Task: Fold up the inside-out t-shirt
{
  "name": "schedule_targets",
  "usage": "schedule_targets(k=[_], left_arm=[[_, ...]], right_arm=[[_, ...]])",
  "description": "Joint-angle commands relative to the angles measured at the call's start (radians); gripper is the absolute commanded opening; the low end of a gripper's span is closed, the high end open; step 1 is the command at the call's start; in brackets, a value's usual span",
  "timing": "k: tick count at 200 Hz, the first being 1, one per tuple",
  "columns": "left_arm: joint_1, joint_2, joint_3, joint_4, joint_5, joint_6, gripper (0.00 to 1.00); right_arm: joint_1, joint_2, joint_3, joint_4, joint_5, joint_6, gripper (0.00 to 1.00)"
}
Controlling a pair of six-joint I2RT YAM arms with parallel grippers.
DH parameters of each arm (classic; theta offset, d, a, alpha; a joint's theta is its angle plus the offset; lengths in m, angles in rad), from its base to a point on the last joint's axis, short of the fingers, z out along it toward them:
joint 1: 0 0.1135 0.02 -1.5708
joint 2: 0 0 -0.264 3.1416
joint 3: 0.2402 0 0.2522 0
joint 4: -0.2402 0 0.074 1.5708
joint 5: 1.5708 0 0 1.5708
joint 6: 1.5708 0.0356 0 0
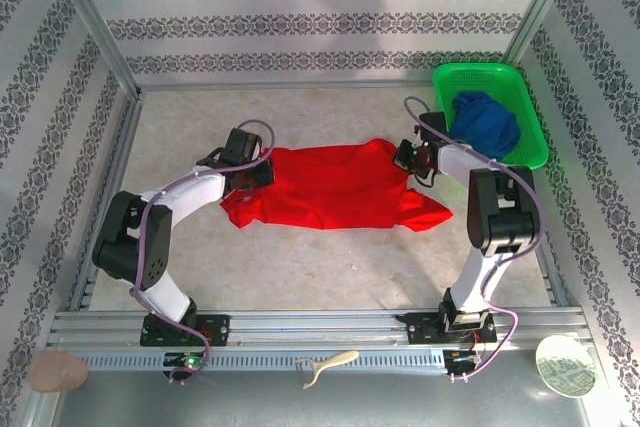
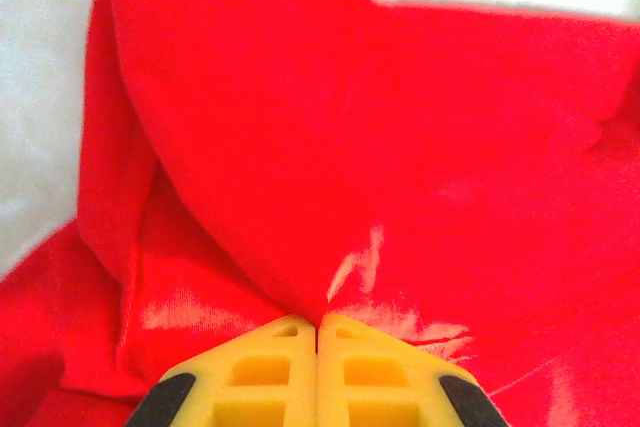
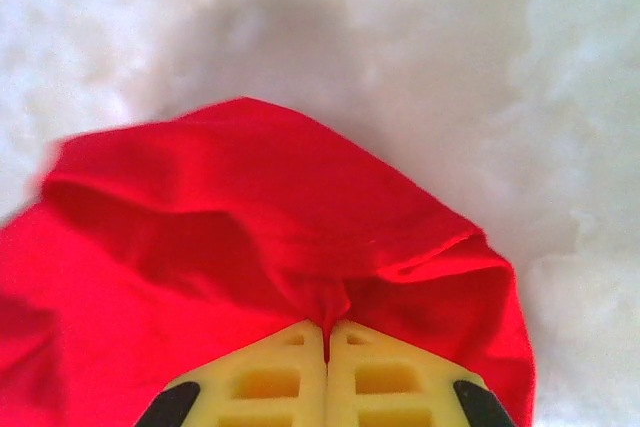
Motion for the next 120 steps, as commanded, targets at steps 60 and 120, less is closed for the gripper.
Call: schedule_targets(k=[60,120], left_arm=[[0.124,-0.326,0.361,-0.18,0.069,-0.062,0.0],[0.122,-0.766,0.404,-0.222,0.09,-0.261,0.0]], right_arm=[[-0.009,-0.498,0.3,-0.262,-0.114,0.031,0.0],[-0.013,-0.926,0.49,-0.383,-0.112,0.147,0.0]])
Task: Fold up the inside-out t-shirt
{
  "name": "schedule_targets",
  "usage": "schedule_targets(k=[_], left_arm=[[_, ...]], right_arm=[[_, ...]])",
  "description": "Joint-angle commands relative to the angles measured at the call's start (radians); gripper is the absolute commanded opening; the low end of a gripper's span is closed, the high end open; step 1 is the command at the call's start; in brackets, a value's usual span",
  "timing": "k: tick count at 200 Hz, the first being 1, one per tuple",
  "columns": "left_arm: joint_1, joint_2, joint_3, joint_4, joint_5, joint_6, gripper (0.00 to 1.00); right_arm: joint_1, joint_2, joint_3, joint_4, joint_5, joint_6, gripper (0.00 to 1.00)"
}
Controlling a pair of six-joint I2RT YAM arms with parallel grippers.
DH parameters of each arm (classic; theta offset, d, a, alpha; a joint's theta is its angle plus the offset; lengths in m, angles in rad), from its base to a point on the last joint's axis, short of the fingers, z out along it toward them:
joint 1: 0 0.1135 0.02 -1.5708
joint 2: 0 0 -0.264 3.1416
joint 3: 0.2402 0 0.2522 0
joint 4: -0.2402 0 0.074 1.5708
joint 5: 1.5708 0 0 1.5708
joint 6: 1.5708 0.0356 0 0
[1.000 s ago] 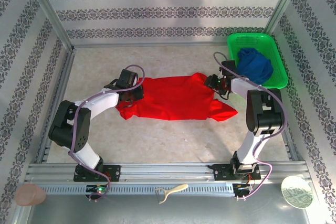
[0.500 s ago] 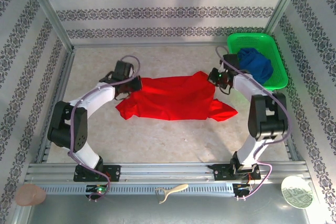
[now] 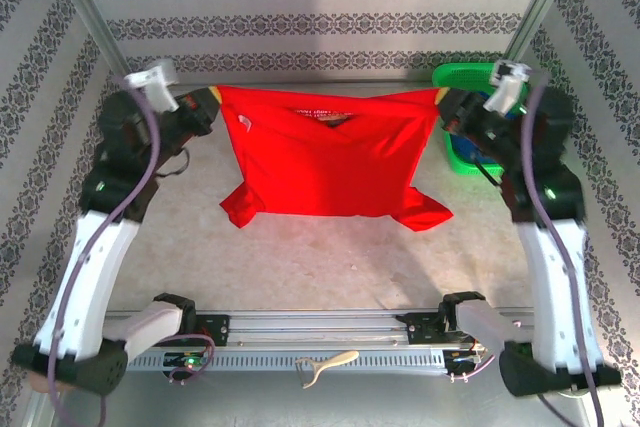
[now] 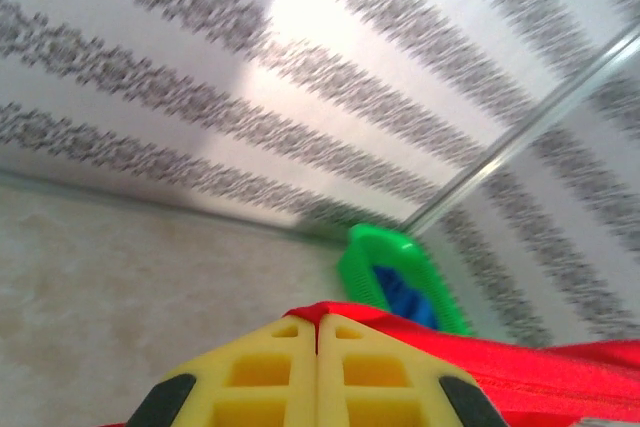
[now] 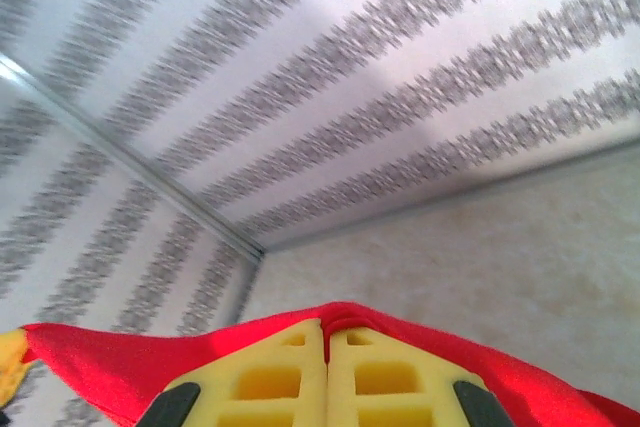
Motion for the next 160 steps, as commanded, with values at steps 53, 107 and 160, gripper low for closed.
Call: schedule_targets(k=[53,107,160], left_arm=[[0.006,0.088,0.217,-0.135,-0.052,-0.035,0.0],[0.081,0.52,0.362,0.02,-0.048,-0.023,0.0],[0.148,1.254,1.46,-0.203,0.016,-0.11,0.0]], right_arm=[[-0.01,0.045,0.211,-0.023,-0.055,0.087,0.0],[-0.007,0.416,0.287,0.078,-0.014,0.028,0.0],[-0.004,0.924,0.917,0.035,-0.095,0.035,0.0]])
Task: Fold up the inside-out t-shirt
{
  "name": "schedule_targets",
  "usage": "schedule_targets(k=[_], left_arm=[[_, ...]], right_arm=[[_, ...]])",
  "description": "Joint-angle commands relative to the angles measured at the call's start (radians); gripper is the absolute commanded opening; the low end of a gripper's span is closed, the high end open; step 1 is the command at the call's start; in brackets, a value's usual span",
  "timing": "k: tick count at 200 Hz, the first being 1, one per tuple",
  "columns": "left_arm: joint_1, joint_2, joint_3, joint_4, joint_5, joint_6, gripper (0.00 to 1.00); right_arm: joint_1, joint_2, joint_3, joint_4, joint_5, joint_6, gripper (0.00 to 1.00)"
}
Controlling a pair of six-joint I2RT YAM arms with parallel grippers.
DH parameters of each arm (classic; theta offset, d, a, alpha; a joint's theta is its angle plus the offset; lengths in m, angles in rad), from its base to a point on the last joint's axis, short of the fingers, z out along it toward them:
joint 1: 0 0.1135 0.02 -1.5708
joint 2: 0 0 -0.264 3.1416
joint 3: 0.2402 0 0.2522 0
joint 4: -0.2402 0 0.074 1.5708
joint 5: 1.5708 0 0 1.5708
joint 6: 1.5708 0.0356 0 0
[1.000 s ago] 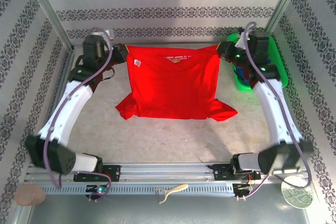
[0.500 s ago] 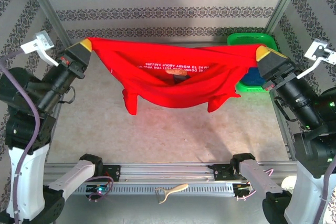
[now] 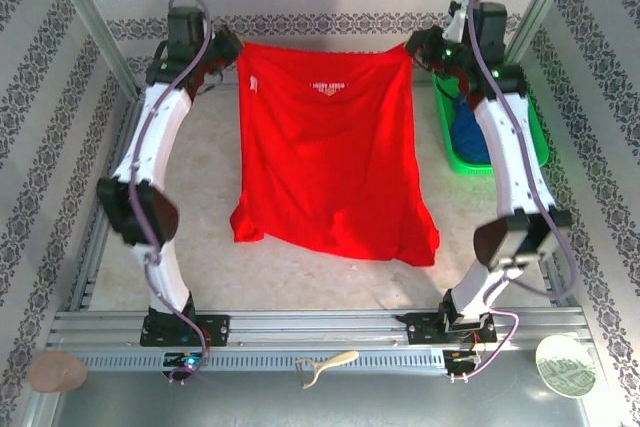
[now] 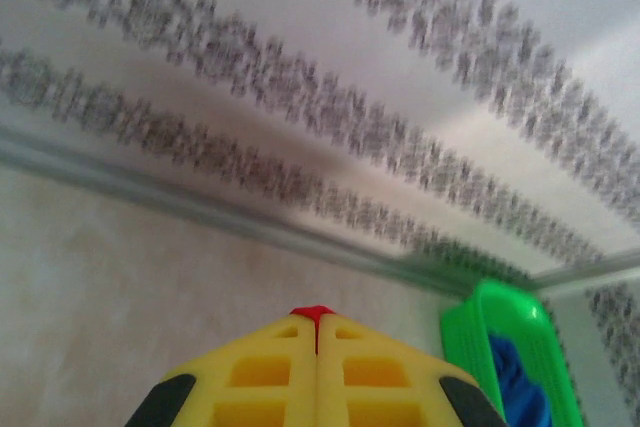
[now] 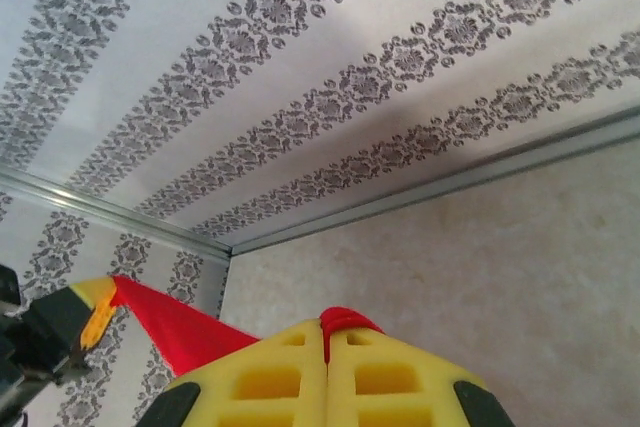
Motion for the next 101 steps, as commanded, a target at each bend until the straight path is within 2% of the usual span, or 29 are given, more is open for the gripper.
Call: schedule_targets(k=[1,10,20,30,39,58,81,101], left_arm=[[0.033,0.218,0.607,-0.084,0.024,-0.073,0.0],[0.054,0.315,0.79,-0.038,0.04,-0.206,0.0],[0.077,0.295,0.758,0.083,0.062,-0.327,0.0],[0.08,0.217,0.673,0.135,0.057,-0.299,0.0],[0.08,0.133,0.588,0.148,0.071,-0.242,0.0],[0.08,-0.026,0.412,0.11,0.101,-0.144,0.0],[0.082,-0.185,0.151,0.092,0.142,-0.051,0.0],[0.081,-0.4,-0.282,0.241,0.133,-0.011,0.0]], right_arm=[[-0.004,0.117,0.357,0.021,-0.059,-0.006,0.0],[-0.006,0.196,0.577,-0.018,-0.079,0.023,0.0],[-0.014,0.296,0.828,-0.056,-0.09,0.067,0.0],[-0.031,0.348,0.985,-0.053,-0.098,0.131,0.0],[-0.046,0.33,1.002,-0.05,-0.104,0.154,0.0],[-0.032,0.169,0.78,-0.045,-0.083,0.06,0.0],[0.002,-0.103,0.226,0.095,-0.051,-0.017,0.0],[0.019,-0.322,-0.229,0.179,-0.008,-0.09,0.0]])
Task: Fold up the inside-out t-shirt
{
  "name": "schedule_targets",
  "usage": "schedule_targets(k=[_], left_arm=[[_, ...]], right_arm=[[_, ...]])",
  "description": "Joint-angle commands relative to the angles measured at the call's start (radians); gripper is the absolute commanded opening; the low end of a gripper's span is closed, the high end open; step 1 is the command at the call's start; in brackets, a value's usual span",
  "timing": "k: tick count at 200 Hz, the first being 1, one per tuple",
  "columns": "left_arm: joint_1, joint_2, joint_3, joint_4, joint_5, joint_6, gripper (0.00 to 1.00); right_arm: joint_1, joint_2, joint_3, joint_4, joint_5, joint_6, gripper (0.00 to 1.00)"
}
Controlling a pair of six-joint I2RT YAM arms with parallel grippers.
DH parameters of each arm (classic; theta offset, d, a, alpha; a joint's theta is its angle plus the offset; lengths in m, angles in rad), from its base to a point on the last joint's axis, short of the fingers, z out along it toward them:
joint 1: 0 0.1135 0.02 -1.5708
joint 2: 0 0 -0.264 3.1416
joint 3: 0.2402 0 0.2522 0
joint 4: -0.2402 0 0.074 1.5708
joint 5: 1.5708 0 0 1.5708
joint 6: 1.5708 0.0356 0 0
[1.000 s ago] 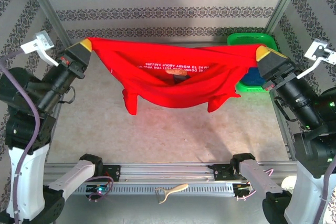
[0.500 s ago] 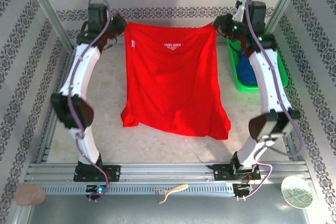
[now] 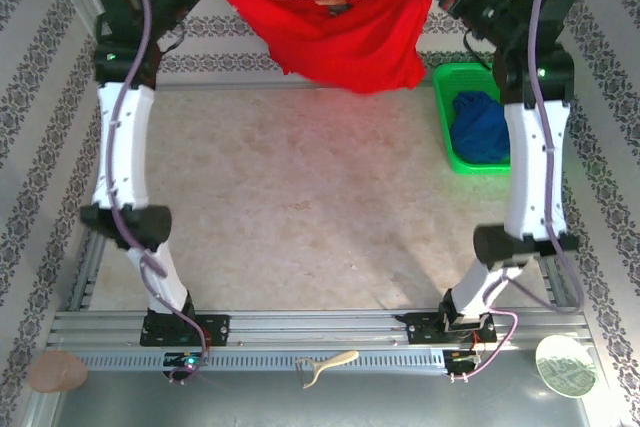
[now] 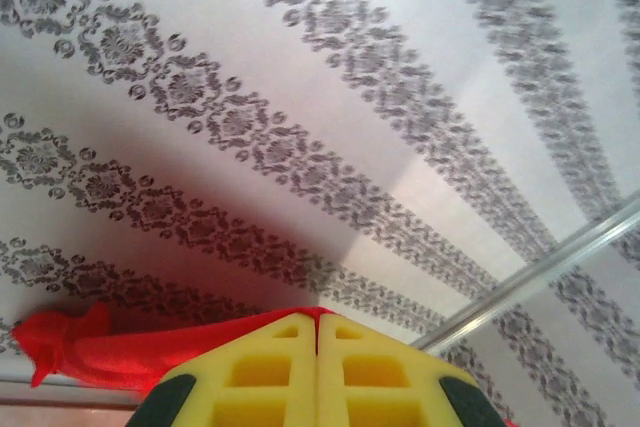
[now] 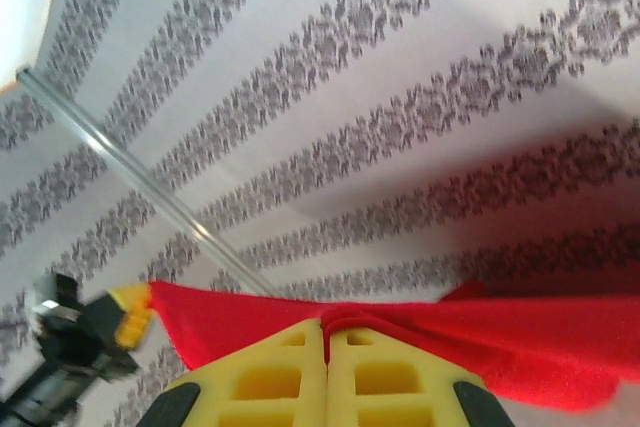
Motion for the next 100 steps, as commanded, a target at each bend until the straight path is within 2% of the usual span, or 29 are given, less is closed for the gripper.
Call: schedule_targets(k=[1,32,56,75,100], left_arm=[[0.011,-0.172,-0.394,0.149,0.008,0.094,0.0],[0.026,-0.461,-1.07,0.338,-0.017,0.101,0.0],[0.029,-0.643,-1.521,0.439,-0.05,0.096,0.0],[0.035,-0.76,-1.813,0.516,-0.073,0.045,0.0],[0.034,-0.89,-2.024,0.508,-0.098,-0.037,0.0]], right_arm=[[0.017,-0.168,-0.427,0.12,0.055,-0.105,0.0],[0.018,-0.476,-1.156,0.289,0.156,-0.106,0.0],[0.024,-0.648,-1.607,0.398,0.191,0.009,0.0],[0.053,-0.755,-1.849,0.439,0.225,0.111,0.0],[0.147,-0.895,-2.048,0.397,0.312,0.203,0.0]])
